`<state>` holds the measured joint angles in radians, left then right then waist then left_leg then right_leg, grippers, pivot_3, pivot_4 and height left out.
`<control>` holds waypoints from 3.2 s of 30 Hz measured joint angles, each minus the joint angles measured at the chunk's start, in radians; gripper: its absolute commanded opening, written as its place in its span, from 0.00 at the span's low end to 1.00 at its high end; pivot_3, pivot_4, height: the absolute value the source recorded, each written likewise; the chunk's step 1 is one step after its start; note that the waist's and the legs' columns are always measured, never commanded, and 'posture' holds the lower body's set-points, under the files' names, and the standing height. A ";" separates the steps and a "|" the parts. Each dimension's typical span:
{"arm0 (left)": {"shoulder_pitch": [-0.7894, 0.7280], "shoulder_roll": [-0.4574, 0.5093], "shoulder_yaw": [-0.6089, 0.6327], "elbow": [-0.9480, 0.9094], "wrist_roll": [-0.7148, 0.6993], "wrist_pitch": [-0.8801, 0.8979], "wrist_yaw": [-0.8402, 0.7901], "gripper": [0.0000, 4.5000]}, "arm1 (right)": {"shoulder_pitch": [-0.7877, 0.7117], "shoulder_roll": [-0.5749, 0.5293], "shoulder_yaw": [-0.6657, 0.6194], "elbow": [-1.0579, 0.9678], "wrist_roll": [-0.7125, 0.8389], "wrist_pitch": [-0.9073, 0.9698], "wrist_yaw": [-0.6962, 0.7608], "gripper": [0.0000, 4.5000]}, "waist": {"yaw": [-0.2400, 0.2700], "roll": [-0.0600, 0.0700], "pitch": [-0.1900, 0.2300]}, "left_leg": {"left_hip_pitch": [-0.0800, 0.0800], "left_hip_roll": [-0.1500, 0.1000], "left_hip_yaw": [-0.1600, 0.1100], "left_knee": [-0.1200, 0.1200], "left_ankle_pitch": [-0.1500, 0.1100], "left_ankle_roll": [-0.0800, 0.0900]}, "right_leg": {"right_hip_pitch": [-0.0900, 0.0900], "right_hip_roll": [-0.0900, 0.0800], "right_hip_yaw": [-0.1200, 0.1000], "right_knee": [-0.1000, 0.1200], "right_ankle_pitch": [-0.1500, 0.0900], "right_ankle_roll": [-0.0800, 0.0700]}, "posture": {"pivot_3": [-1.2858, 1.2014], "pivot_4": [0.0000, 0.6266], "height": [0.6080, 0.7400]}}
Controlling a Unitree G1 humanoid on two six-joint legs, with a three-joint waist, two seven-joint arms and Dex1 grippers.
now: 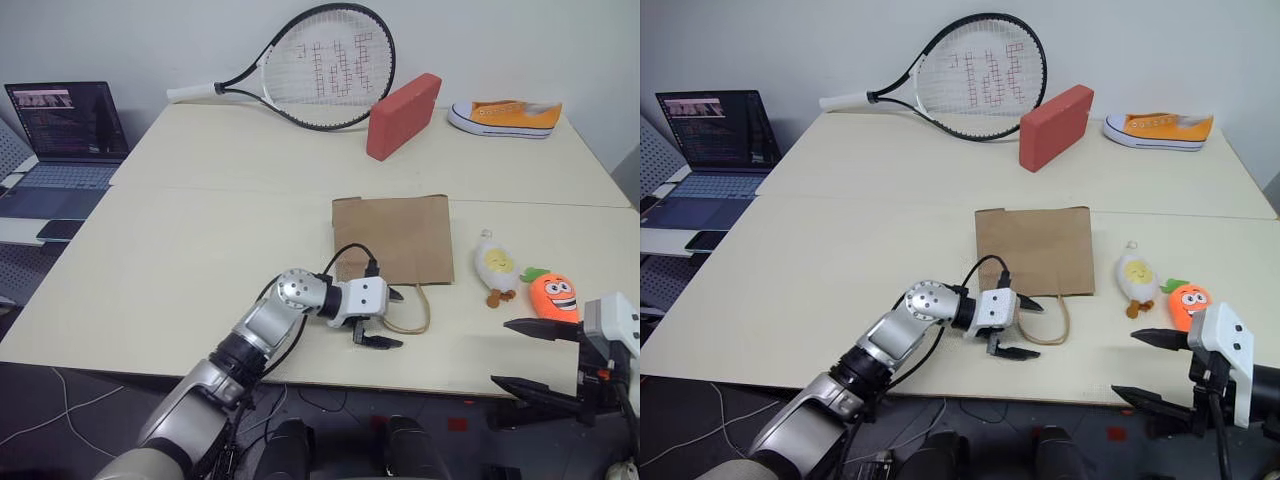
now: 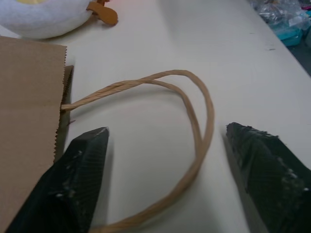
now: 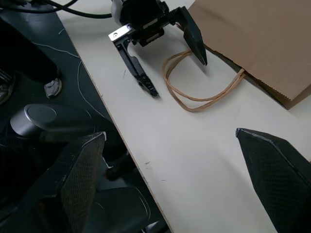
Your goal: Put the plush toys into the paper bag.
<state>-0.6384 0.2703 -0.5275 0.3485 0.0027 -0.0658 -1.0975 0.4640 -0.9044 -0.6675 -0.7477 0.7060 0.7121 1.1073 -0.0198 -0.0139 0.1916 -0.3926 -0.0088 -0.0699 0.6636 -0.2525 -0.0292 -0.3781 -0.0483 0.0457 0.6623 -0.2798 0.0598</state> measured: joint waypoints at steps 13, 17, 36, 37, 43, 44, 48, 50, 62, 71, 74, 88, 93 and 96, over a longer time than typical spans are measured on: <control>-0.030 -0.082 0.029 0.068 -0.035 -0.003 -0.064 0.01 | 0.036 0.025 -0.012 -0.041 0.023 -0.003 -0.051 1.00 | 0.002 0.000 0.000 | -0.001 0.000 -0.001 0.000 0.000 0.000 | 0.000 0.002 0.000 -0.001 0.000 0.000 | 0.52 0.24 1.00; -0.078 -0.077 0.120 0.027 -0.145 0.155 -0.097 0.01 | -0.040 0.090 0.110 -0.066 0.021 -0.003 -0.161 1.00 | 0.000 -0.001 0.000 | -0.001 0.000 -0.002 0.000 0.000 0.000 | -0.001 0.004 -0.001 0.000 0.000 0.001 | 0.52 0.24 1.00; -0.248 -0.081 0.334 -0.087 -0.449 0.709 -0.081 0.00 | -0.496 0.516 0.738 0.173 -0.318 -0.065 -0.718 0.01 | -0.009 0.000 0.000 | -0.007 0.001 -0.007 -0.001 0.000 -0.001 | -0.009 0.009 -0.001 0.003 0.001 -0.001 | 0.52 0.24 1.00; -0.249 -0.081 0.339 -0.091 -0.459 0.721 -0.075 0.00 | -0.502 0.531 0.750 0.197 -0.345 -0.088 -0.736 0.01 | -0.009 0.000 0.000 | -0.007 0.001 -0.007 -0.001 0.001 -0.001 | -0.009 0.009 -0.001 0.003 0.001 -0.001 | 0.52 0.24 1.00; -0.258 -0.074 0.354 -0.115 -0.489 0.770 -0.065 0.00 | -0.528 0.627 0.777 0.304 -0.456 -0.233 -0.807 0.01 | -0.010 0.000 0.000 | -0.006 0.001 -0.007 -0.001 0.001 -0.001 | -0.009 0.009 -0.001 0.003 0.001 -0.001 | 0.52 0.24 1.00; -0.260 -0.073 0.360 -0.116 -0.493 0.780 -0.063 0.00 | -0.529 0.638 0.779 0.313 -0.466 -0.247 -0.812 0.01 | -0.010 0.000 0.000 | -0.006 0.001 -0.007 -0.001 0.001 -0.001 | -0.009 0.009 -0.001 0.003 0.001 -0.001 | 0.52 0.24 1.00; -0.262 -0.077 0.380 -0.120 -0.520 0.826 -0.045 0.00 | -0.548 0.677 0.786 0.385 -0.526 -0.289 -0.854 0.01 | -0.010 0.000 0.000 | -0.006 0.001 -0.007 -0.001 0.001 -0.001 | -0.009 0.009 0.000 0.004 0.001 -0.002 | 0.52 0.24 1.00; -0.270 -0.076 0.391 -0.123 -0.541 0.850 -0.040 0.00 | -0.576 0.711 0.786 0.443 -0.553 -0.325 -0.886 0.01 | -0.010 0.000 0.000 | -0.006 0.001 -0.007 -0.001 0.001 -0.001 | -0.010 0.009 0.000 0.004 0.001 -0.002 | 0.52 0.24 1.00; -0.310 -0.041 0.427 -0.132 -0.598 0.931 -0.014 0.00 | -0.641 0.865 0.813 0.712 -0.692 -0.477 -1.025 0.01 | -0.011 0.001 0.000 | -0.006 0.001 -0.007 -0.001 0.002 -0.003 | -0.011 0.009 0.000 0.005 0.001 -0.002 | 0.52 0.24 1.00; -0.492 -0.028 0.561 -0.055 -0.593 0.817 0.091 0.00 | -0.641 0.868 0.814 0.714 -0.701 -0.457 -1.019 0.01 | -0.012 0.000 -0.001 | -0.005 0.001 -0.007 -0.002 0.002 -0.004 | -0.010 0.010 -0.001 0.006 0.001 -0.002 | 0.52 0.24 1.00; -0.518 -0.023 0.563 -0.050 -0.577 0.774 0.107 0.00 | -0.641 0.869 0.814 0.711 -0.701 -0.451 -1.014 0.01 | -0.012 0.000 -0.001 | -0.005 0.001 -0.007 -0.002 0.002 -0.004 | -0.010 0.010 0.000 0.006 0.001 -0.002 | 0.52 0.24 1.00; -0.470 -0.049 0.496 -0.046 -0.499 0.674 0.109 0.00 | -0.662 0.864 0.808 0.673 -0.698 -0.355 -0.978 0.01 | -0.012 0.001 -0.001 | -0.006 0.001 -0.006 -0.001 0.002 -0.004 | -0.012 0.010 0.000 0.009 0.001 -0.003 | 0.52 0.24 1.00; -0.459 -0.077 0.495 -0.077 -0.513 0.698 0.128 0.00 | -0.699 0.814 0.805 0.604 -0.672 -0.247 -0.923 0.01 | -0.013 0.001 -0.001 | -0.006 0.001 -0.006 -0.001 0.002 -0.004 | -0.012 0.010 0.000 0.010 0.001 -0.003 | 0.52 0.24 1.00; -0.450 -0.080 0.495 -0.100 -0.514 0.711 0.130 0.00 | -0.715 0.735 0.804 0.504 -0.646 -0.178 -0.860 0.01 | -0.013 0.001 -0.001 | -0.006 0.001 -0.006 -0.001 0.002 -0.004 | -0.012 0.010 0.000 0.010 0.001 -0.002 | 0.52 0.24 1.00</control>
<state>-1.0881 0.1902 -0.0328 0.2488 -0.5110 0.6455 -0.9678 -0.2514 -0.1693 0.1369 -0.2438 0.0596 0.5336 0.2477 -0.0324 -0.0133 0.1910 -0.3982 -0.0079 -0.0761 0.6627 -0.2504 -0.0330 -0.3900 -0.0386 0.0458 0.6726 -0.2786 0.0573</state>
